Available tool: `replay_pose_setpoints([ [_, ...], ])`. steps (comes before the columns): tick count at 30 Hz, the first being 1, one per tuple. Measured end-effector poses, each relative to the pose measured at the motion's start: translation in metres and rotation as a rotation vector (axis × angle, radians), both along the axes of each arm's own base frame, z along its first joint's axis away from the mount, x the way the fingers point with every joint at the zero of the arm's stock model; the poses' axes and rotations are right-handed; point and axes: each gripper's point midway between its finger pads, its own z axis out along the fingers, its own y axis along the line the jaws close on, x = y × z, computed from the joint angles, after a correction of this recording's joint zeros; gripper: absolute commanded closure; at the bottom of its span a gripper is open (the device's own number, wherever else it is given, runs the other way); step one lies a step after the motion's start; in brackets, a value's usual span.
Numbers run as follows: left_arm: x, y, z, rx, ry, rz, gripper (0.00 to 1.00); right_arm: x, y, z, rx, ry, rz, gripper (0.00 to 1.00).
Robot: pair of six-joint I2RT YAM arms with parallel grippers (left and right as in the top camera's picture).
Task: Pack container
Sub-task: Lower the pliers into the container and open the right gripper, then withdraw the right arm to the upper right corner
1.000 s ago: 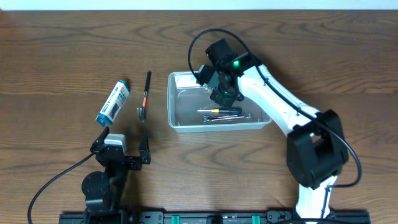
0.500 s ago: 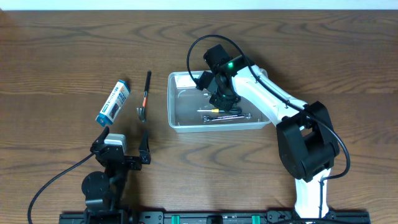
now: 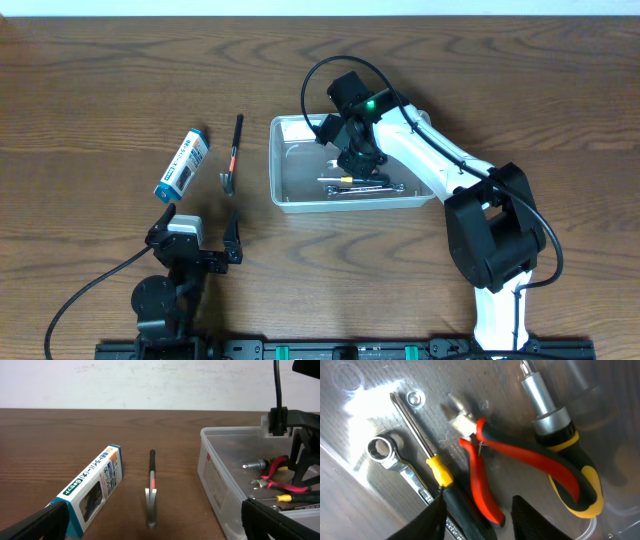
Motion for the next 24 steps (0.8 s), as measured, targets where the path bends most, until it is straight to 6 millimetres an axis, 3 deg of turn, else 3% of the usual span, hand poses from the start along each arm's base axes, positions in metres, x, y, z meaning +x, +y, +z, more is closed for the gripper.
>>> replay_pose_setpoints([
  [5,0.000,0.000,0.000,0.000,0.000,0.000,0.02,-0.001,0.002,0.000,0.015,0.009,-0.016,0.57],
  [10,0.000,0.000,0.000,0.000,0.000,0.000,0.02,0.002,0.012,0.010,0.062,0.006,-0.084,0.48],
  [13,0.000,0.000,0.000,0.000,0.000,0.000,0.02,0.016,0.017,0.040,0.096,-0.063,-0.180,0.39],
  [16,0.000,0.000,0.000,0.000,0.000,0.000,0.02,0.037,0.010,0.094,0.149,-0.183,-0.307,0.37],
  [18,0.000,0.000,0.000,0.000,0.000,0.000,0.02,0.048,-0.008,0.129,0.188,-0.246,-0.394,0.37],
  [20,0.000,0.000,0.000,0.000,0.000,0.000,0.02,0.065,-0.047,0.170,0.233,-0.318,-0.532,0.36],
  [22,0.000,0.000,0.000,0.000,0.000,0.000,0.02,0.080,-0.098,0.196,0.256,-0.376,-0.680,0.35],
  [24,0.000,0.000,0.000,0.000,0.000,0.000,0.02,0.092,-0.172,0.212,0.249,-0.430,-0.871,0.32],
])
